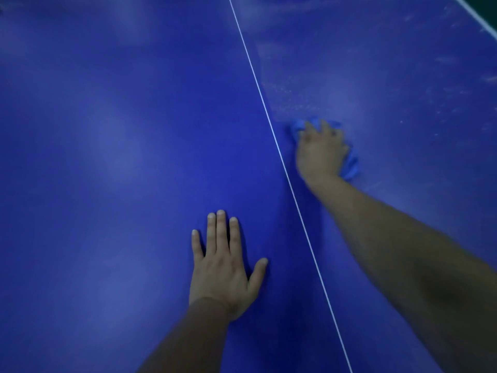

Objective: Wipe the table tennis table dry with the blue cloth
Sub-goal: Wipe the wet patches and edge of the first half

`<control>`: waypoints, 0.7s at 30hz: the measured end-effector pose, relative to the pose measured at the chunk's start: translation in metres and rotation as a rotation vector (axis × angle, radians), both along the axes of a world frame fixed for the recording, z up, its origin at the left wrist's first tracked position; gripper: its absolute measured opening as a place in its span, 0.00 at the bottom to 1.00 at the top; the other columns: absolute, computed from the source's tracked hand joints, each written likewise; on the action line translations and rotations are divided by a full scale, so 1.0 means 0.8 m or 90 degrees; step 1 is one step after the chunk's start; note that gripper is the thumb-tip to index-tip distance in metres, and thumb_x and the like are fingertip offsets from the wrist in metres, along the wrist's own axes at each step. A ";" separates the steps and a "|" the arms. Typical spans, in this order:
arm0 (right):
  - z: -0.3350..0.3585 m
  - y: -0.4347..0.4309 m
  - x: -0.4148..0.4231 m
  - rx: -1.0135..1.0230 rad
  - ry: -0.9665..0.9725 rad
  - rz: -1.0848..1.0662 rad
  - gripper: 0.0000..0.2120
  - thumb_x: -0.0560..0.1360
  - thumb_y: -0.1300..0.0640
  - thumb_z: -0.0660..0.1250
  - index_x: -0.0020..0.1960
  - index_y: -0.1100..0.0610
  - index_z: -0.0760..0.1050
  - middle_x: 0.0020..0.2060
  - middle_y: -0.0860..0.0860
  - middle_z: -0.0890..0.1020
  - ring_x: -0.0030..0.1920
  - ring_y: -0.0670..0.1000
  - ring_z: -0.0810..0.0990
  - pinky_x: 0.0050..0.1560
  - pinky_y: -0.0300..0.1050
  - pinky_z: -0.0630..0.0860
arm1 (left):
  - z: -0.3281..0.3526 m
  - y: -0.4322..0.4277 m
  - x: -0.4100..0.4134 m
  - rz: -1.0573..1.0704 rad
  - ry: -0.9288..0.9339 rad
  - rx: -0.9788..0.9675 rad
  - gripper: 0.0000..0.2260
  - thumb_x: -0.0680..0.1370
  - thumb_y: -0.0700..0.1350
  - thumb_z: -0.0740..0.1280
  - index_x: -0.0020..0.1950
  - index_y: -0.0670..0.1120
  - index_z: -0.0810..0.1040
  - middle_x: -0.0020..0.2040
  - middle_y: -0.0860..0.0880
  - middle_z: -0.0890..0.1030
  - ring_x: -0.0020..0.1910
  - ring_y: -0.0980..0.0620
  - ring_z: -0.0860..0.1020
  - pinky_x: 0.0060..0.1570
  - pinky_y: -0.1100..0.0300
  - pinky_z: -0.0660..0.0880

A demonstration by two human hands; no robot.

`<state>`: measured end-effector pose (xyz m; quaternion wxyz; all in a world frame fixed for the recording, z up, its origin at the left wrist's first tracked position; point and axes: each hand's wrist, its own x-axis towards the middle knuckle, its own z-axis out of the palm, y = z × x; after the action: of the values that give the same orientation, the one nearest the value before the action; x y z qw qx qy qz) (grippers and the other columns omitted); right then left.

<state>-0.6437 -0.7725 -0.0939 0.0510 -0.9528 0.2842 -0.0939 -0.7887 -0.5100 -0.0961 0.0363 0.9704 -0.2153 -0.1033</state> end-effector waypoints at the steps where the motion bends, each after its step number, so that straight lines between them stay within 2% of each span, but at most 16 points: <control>1: 0.004 -0.022 -0.023 0.027 -0.013 -0.065 0.17 0.83 0.48 0.55 0.67 0.50 0.74 0.69 0.53 0.74 0.64 0.63 0.72 0.58 0.60 0.71 | 0.000 0.000 0.000 0.000 -0.003 -0.002 0.40 0.80 0.69 0.45 0.80 0.40 0.57 0.81 0.39 0.53 0.81 0.42 0.47 0.75 0.34 0.50; 3: 0.007 -0.022 -0.073 0.060 -0.024 -0.115 0.18 0.83 0.47 0.56 0.69 0.50 0.74 0.73 0.52 0.71 0.66 0.64 0.70 0.61 0.62 0.69 | 0.000 0.002 -0.001 0.005 -0.001 -0.008 0.40 0.80 0.69 0.46 0.80 0.40 0.57 0.81 0.39 0.53 0.81 0.42 0.47 0.75 0.34 0.50; 6: 0.002 0.062 -0.106 0.040 -0.040 0.009 0.21 0.81 0.46 0.54 0.68 0.49 0.76 0.72 0.52 0.73 0.64 0.64 0.72 0.56 0.62 0.71 | 0.000 0.001 -0.001 0.004 0.004 -0.007 0.39 0.80 0.68 0.47 0.80 0.39 0.57 0.81 0.39 0.54 0.81 0.41 0.48 0.75 0.33 0.52; 8: -0.004 0.135 -0.084 0.045 -0.036 0.145 0.22 0.79 0.44 0.53 0.67 0.46 0.77 0.71 0.50 0.74 0.63 0.61 0.73 0.54 0.59 0.73 | 0.000 0.003 0.000 0.008 0.007 -0.008 0.39 0.80 0.67 0.46 0.80 0.39 0.56 0.81 0.39 0.54 0.81 0.41 0.48 0.75 0.34 0.52; 10: -0.010 0.190 -0.044 0.054 -0.044 0.239 0.19 0.79 0.44 0.56 0.66 0.45 0.77 0.71 0.47 0.74 0.65 0.59 0.73 0.57 0.58 0.71 | 0.000 0.003 0.001 0.011 0.012 -0.012 0.40 0.80 0.68 0.45 0.81 0.40 0.54 0.82 0.40 0.53 0.81 0.42 0.46 0.75 0.34 0.51; 13: -0.006 0.171 0.020 0.018 -0.029 0.281 0.17 0.80 0.47 0.59 0.68 0.46 0.75 0.70 0.48 0.73 0.65 0.59 0.72 0.57 0.58 0.71 | -0.001 0.002 0.002 0.014 0.004 -0.005 0.40 0.79 0.68 0.47 0.81 0.40 0.56 0.81 0.40 0.53 0.81 0.42 0.47 0.75 0.34 0.50; 15: -0.006 0.093 0.037 -0.016 0.002 0.182 0.16 0.81 0.50 0.56 0.65 0.48 0.75 0.65 0.50 0.75 0.61 0.60 0.74 0.54 0.57 0.73 | -0.003 0.002 0.002 0.004 -0.001 0.005 0.40 0.79 0.68 0.48 0.80 0.40 0.57 0.81 0.40 0.54 0.81 0.42 0.47 0.75 0.34 0.50; 18: -0.005 -0.059 0.002 -0.032 -0.002 -0.070 0.17 0.81 0.51 0.54 0.63 0.53 0.75 0.61 0.57 0.77 0.59 0.65 0.75 0.54 0.61 0.75 | -0.004 0.003 0.001 -0.003 -0.006 0.014 0.39 0.80 0.68 0.47 0.80 0.40 0.57 0.81 0.39 0.54 0.81 0.41 0.47 0.75 0.34 0.51; 21: 0.010 -0.182 -0.096 0.034 0.038 -0.296 0.18 0.85 0.50 0.52 0.69 0.54 0.72 0.69 0.58 0.70 0.66 0.67 0.69 0.62 0.65 0.68 | -0.005 0.004 0.001 -0.003 -0.013 0.004 0.39 0.80 0.68 0.47 0.80 0.39 0.57 0.81 0.39 0.54 0.81 0.41 0.48 0.75 0.35 0.50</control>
<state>-0.7207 -0.9183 -0.0856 0.0445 -0.8623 0.4999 -0.0673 -0.7882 -0.5070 -0.0998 0.0306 0.9709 -0.2179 -0.0942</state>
